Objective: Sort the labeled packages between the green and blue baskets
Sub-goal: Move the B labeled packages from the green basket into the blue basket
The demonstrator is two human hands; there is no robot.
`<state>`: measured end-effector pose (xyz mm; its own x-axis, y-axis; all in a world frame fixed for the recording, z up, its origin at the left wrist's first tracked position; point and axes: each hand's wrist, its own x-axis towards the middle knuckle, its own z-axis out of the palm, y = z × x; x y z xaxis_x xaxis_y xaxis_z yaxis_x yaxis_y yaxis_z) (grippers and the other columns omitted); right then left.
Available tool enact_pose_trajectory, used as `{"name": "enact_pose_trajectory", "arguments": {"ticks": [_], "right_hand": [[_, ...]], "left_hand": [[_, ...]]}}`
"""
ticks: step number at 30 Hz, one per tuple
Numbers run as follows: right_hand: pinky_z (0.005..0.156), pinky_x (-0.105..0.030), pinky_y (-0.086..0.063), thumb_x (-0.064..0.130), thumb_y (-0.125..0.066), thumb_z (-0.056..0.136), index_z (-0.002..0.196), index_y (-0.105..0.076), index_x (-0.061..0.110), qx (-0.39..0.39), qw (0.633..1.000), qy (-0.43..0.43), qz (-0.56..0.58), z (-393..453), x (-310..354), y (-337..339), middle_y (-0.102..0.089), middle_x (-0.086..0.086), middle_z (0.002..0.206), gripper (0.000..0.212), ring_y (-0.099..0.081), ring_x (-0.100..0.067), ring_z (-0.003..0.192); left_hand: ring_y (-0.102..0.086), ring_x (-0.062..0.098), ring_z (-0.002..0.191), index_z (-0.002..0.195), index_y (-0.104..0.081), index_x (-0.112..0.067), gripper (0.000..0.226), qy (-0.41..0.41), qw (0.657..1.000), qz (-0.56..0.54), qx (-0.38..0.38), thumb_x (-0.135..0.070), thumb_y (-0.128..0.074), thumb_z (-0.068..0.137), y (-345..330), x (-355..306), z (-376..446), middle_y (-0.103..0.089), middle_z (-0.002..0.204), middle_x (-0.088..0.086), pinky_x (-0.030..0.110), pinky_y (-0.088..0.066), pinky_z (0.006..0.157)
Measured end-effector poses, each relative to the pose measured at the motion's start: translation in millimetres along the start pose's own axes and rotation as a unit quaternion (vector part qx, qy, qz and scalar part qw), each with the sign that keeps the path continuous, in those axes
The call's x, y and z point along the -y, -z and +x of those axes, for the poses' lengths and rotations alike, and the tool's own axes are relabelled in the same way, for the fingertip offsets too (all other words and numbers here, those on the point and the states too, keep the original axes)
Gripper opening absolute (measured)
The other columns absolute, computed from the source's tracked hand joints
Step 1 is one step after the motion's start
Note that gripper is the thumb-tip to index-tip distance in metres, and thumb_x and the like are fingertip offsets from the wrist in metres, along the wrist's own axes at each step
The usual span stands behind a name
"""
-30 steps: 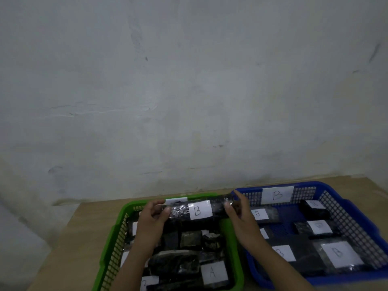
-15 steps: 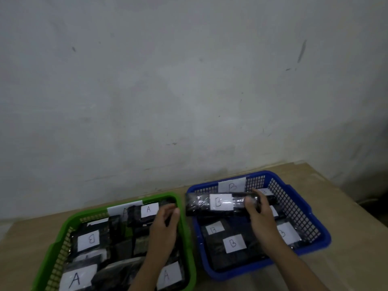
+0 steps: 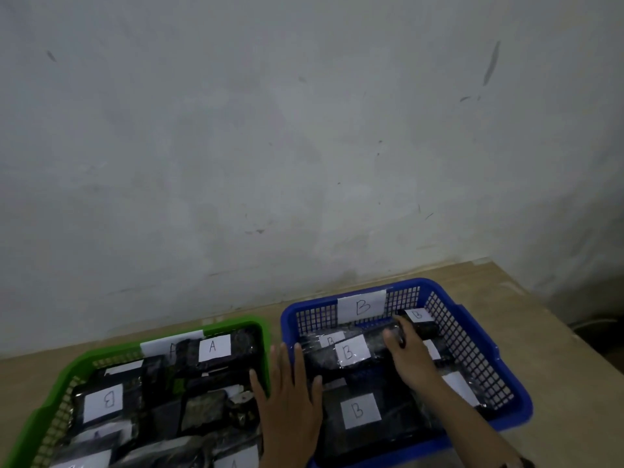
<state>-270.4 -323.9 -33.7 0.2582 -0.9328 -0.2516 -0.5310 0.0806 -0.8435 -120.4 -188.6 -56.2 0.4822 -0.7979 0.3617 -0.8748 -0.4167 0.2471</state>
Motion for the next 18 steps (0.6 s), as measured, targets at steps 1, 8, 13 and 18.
{"name": "enact_pose_trajectory", "arguments": {"ticks": [1,8,13,18], "right_hand": [[0.109,-0.047,-0.029,0.034,-0.038,0.095,0.142,-0.021,0.023,0.018,1.0,-0.006,-0.02,3.2,-0.5,-5.8,-0.032,-0.012,0.148,0.051,-0.035,-0.031,0.132],[0.109,-0.046,-0.026,0.05,-0.038,0.091,0.144,-0.012,0.019,0.022,0.947,-0.034,-0.317,15.8,-24.1,-13.3,-0.019,-0.013,0.151,0.067,-0.023,-0.031,0.136],[0.106,-0.04,-0.031,0.039,-0.047,0.091,0.14,-0.028,0.016,-0.033,0.967,0.042,-0.247,10.3,-35.1,-21.9,-0.04,-0.01,0.145,0.058,-0.037,-0.023,0.132],[0.11,-0.044,-0.021,0.041,-0.044,0.092,0.139,-0.03,0.024,-0.018,0.956,0.029,-0.291,7.0,-37.7,-13.7,-0.042,-0.007,0.143,0.052,-0.031,-0.021,0.135]], "left_hand": [[0.029,0.008,0.137,0.14,0.022,-0.025,0.058,0.006,1.0,0.008,0.003,-0.051,0.009,0.09,-0.6,-0.5,0.0,0.037,0.147,-0.008,0.04,0.019,0.111],[0.03,0.006,0.136,0.14,0.022,-0.029,0.059,0.011,1.0,0.012,-0.008,-0.055,0.008,0.089,-7.7,-0.9,0.8,0.038,0.146,-0.011,0.035,0.019,0.11],[0.03,0.006,0.136,0.14,0.021,-0.029,0.059,0.01,1.0,0.016,-0.009,-0.056,0.008,0.088,-7.5,-0.3,-0.1,0.038,0.146,-0.012,0.034,0.019,0.111],[0.029,0.006,0.136,0.14,0.02,-0.029,0.059,0.018,1.0,0.013,0.006,-0.055,0.007,0.088,-5.0,-0.5,0.9,0.037,0.147,-0.011,0.034,0.019,0.111]]}}
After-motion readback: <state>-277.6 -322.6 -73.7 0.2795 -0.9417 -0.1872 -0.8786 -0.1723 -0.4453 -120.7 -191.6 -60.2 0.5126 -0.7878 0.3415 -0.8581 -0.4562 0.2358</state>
